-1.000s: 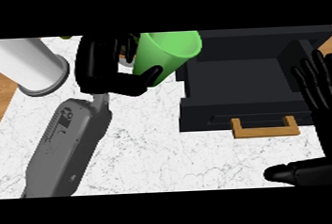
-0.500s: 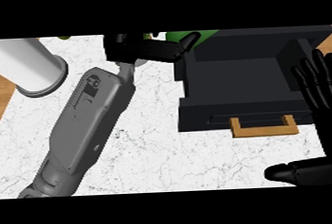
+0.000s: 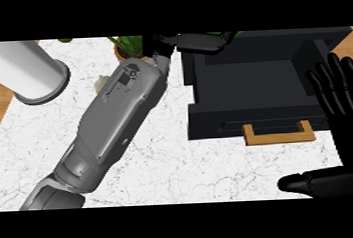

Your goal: Pick up the cup, place it into the drawer and close the drawer

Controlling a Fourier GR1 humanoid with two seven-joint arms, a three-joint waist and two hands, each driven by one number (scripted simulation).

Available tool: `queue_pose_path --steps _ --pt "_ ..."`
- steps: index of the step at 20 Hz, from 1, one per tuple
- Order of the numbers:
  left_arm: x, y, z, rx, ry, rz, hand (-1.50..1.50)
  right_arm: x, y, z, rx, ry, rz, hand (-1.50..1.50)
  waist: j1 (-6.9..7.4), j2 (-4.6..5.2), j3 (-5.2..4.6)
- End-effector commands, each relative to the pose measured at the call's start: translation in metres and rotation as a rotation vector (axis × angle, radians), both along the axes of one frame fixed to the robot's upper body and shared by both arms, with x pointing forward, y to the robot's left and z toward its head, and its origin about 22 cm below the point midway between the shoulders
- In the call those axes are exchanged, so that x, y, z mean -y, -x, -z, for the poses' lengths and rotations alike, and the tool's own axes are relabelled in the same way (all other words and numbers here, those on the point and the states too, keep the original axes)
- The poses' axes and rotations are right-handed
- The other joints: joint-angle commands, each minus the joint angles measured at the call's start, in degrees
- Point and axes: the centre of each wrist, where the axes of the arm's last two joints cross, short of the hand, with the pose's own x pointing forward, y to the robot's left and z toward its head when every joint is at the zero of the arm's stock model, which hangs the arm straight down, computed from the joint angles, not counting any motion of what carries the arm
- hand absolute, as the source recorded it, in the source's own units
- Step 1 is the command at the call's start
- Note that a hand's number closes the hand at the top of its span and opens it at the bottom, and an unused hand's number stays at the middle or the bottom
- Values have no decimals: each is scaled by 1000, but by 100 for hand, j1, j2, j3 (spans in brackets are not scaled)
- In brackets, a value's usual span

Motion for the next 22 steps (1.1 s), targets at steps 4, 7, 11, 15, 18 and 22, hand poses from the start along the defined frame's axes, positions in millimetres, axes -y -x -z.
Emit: queue_pose_path --steps 4,7,11,15,18,22 --pt "21 -4 12 -30 -35 -32 150 -5 10 -9 14 -3 -12 -150 -104 6 0" --pt "22 -11 16 -66 -61 -26 150 16 1 -6 5 6 -21 -150 -140 28 3" --pt "18 -17 31 -92 -120 -23 150 -2 -2 -4 15 11 -24 -150 -187 51 3" --pt "17 -17 45 -81 -187 -47 150 0 0 1 2 -13 -32 -150 -272 67 5" --pt "29 -11 38 -85 -209 -36 150 3 -16 -2 19 6 -53 -150 -336 76 7" --pt "29 -11 47 -91 -290 -48 150 2 -3 4 11 -3 -65 -150 -404 73 9"
